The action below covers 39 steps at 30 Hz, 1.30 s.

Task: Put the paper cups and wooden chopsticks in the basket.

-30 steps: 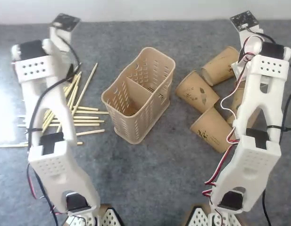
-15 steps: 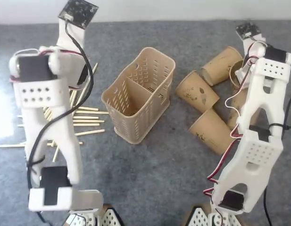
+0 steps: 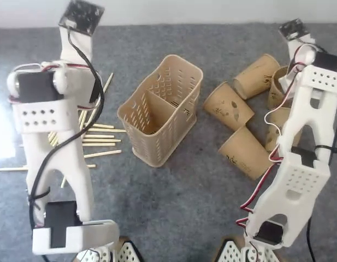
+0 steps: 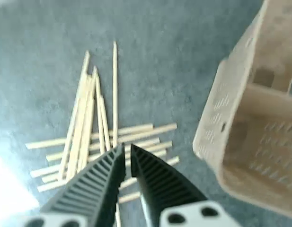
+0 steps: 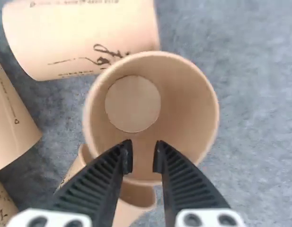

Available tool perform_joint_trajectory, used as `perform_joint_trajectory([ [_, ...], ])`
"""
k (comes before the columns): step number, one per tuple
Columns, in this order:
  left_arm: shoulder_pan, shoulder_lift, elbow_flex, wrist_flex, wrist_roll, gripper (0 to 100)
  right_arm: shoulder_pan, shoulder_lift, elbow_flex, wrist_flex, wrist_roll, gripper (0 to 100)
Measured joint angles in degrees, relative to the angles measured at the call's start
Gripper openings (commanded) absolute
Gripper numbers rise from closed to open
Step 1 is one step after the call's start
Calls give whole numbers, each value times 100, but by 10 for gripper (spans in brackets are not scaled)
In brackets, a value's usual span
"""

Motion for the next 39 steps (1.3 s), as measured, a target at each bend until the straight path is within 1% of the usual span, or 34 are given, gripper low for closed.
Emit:
perform_joint_trajectory([
  [3,-387,70,879,-246,-35,131,-9,-167,-18,62,0,99],
  [6,-1116,79,1881,-879,-53,172,-9,-185,-18,62,0,100],
  [9,-1969,79,2637,-1582,-123,179,-9,-193,-18,62,9,134],
  [11,-2409,35,3077,-1908,-299,179,-9,-193,-18,62,53,149],
  [13,-2725,-18,3464,-2145,-466,179,-35,-193,-18,97,53,146],
  [17,-3156,-141,4132,-2673,-536,178,-185,-193,-88,220,88,144],
  [20,-3305,-176,4651,-3033,-431,178,-255,-193,-97,220,88,144],
  [24,-3429,-176,5495,-3798,26,178,-290,-193,-97,220,88,144],
  [28,-3455,-176,6224,-4695,475,178,-404,-281,-97,448,158,144],
  [30,-3429,-176,6444,-4985,686,178,-457,-316,-97,580,246,144],
  [33,-3367,-176,6558,-5196,923,178,-492,-316,-97,747,281,144],
  [39,-3358,-176,6602,-5257,1002,178,-510,-510,-105,844,308,144],
])
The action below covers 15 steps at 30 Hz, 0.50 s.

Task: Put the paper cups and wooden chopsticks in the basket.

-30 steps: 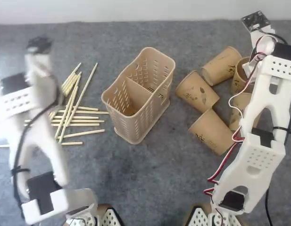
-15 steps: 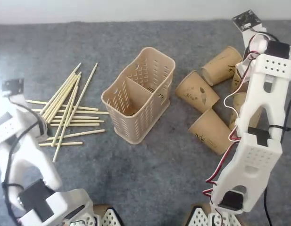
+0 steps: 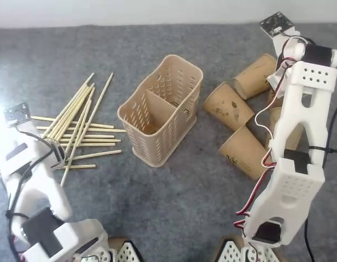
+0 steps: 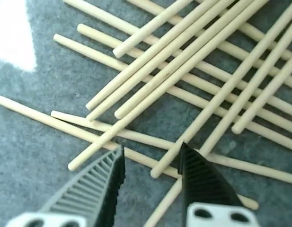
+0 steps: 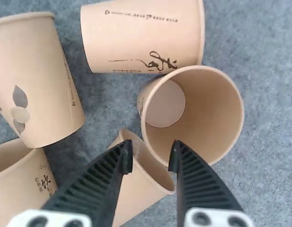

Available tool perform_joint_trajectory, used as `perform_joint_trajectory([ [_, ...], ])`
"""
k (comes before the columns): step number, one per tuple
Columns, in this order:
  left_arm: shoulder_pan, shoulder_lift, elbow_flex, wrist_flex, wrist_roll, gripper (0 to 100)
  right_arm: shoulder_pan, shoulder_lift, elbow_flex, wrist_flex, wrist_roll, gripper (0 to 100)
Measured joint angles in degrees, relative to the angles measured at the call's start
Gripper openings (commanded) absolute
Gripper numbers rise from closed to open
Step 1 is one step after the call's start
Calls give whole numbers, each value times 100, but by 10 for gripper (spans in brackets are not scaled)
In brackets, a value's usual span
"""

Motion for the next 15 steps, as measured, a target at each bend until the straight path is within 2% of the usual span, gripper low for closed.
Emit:
perform_joint_trajectory([
  [12,0,0,229,-193,0,178,-141,527,0,-185,9,143],
  [15,0,0,229,-211,0,178,-114,589,0,-264,18,61],
])
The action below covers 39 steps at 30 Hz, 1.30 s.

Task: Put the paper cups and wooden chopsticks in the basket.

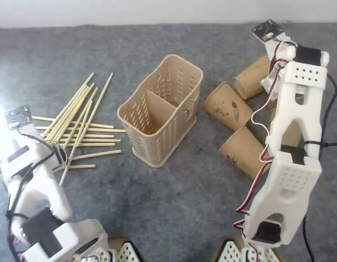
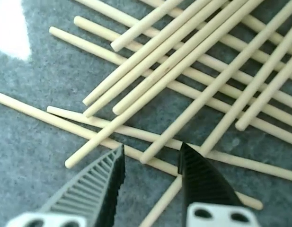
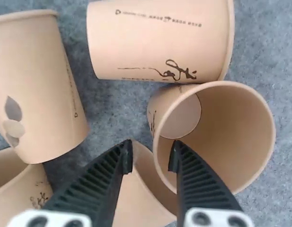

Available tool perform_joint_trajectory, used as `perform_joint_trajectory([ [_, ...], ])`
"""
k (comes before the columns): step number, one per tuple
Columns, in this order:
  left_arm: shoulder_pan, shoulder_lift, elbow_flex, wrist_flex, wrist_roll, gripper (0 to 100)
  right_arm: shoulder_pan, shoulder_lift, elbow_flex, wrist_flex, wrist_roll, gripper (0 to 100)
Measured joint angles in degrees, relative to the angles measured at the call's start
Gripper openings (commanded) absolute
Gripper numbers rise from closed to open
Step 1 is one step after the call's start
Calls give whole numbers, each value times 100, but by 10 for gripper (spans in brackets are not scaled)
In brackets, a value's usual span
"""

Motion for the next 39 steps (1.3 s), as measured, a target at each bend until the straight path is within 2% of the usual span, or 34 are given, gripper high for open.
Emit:
perform_joint_trajectory([
  [1,0,0,0,0,0,178,9,9,0,0,18,6],
  [9,158,0,-26,62,0,178,18,9,0,-18,404,8],
  [15,554,-105,-615,923,0,180,18,9,0,-18,413,8],
  [20,545,-888,-1002,1424,-26,180,9,123,0,-18,413,8],
  [24,712,-1345,-1020,1424,-774,180,9,290,-79,-18,422,8],
  [29,879,-1231,-1020,1424,-1521,180,9,316,-97,-18,422,8],
  [33,958,-659,-1248,1424,-1855,180,9,316,-97,-18,422,8],
  [39,985,809,-2303,1424,-2207,180,9,316,-97,105,422,8],
])
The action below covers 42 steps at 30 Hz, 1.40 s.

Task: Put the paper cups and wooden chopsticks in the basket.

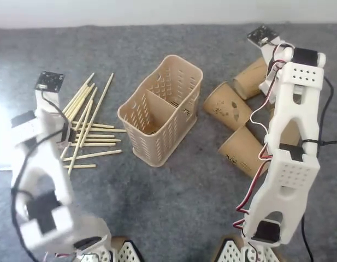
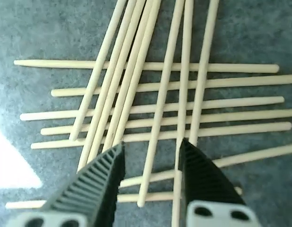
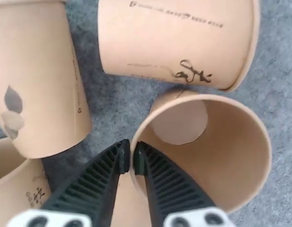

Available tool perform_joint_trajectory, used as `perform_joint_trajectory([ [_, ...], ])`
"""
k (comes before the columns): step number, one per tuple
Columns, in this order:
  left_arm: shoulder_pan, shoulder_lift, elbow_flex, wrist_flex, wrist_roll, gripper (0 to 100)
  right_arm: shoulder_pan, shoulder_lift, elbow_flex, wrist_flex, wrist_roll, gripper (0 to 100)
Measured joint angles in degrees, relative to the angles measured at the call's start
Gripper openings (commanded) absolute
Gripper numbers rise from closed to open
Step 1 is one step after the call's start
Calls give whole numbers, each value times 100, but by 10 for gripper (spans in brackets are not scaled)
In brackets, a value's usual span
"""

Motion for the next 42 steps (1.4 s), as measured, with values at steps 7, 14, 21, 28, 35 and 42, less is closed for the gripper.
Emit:
perform_joint_trajectory([
  [7,0,1635,-1275,527,-237,177,0,0,0,123,9,8],
  [14,88,1837,-1503,651,-290,53,0,0,0,123,9,8],
  [21,422,1846,-1327,677,-484,40,0,0,0,123,9,8],
  [28,633,1846,-1292,870,-580,41,0,0,0,246,18,8],
  [35,642,2031,-1310,862,-598,10,0,0,0,273,18,8],
  [42,659,2523,-1996,1345,-607,9,0,0,0,273,18,8],
])
